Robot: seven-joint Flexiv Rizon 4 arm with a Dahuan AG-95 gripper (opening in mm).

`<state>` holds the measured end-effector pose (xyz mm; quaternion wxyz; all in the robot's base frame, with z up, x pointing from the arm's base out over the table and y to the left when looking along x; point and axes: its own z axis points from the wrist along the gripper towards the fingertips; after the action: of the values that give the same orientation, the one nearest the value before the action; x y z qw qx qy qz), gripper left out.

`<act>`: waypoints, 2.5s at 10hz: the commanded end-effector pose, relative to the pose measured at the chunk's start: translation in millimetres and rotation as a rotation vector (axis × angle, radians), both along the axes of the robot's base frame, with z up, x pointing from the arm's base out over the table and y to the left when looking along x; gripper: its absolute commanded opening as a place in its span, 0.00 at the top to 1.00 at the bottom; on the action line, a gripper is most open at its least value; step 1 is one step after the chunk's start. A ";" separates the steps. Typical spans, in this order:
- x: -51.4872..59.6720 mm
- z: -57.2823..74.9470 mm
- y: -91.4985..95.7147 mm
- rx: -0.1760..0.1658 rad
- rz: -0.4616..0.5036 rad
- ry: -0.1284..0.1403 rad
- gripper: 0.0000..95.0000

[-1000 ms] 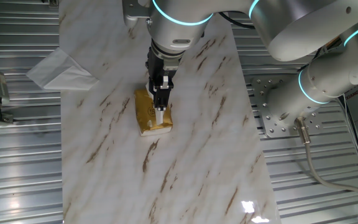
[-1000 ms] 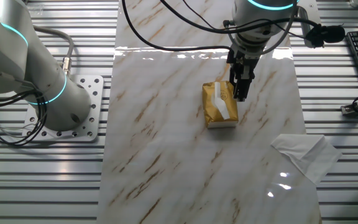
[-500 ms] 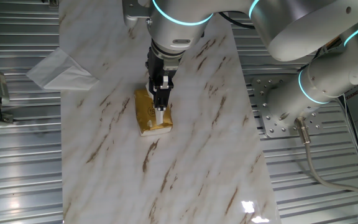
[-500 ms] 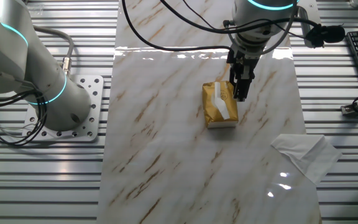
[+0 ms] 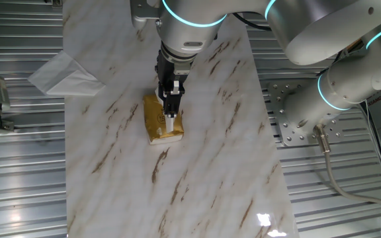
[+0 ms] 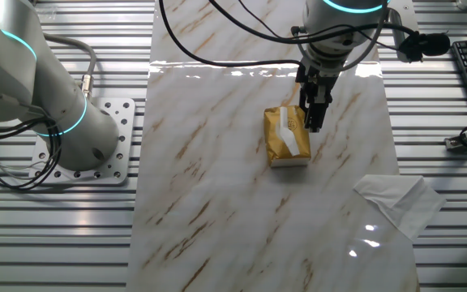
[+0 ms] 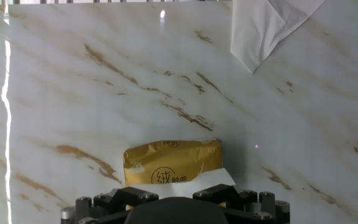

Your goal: Pull out a napkin

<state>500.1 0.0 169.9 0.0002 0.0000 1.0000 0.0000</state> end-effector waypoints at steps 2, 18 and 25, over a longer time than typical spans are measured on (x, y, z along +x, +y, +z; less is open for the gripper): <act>-0.3 0.1 0.0 0.057 0.079 0.076 1.00; 0.2 -2.3 -0.6 0.018 0.073 0.093 1.00; 1.8 -14.2 -3.3 0.008 0.117 0.088 1.00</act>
<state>502.0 -3.4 153.8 -0.0438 -0.0585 0.9973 0.0034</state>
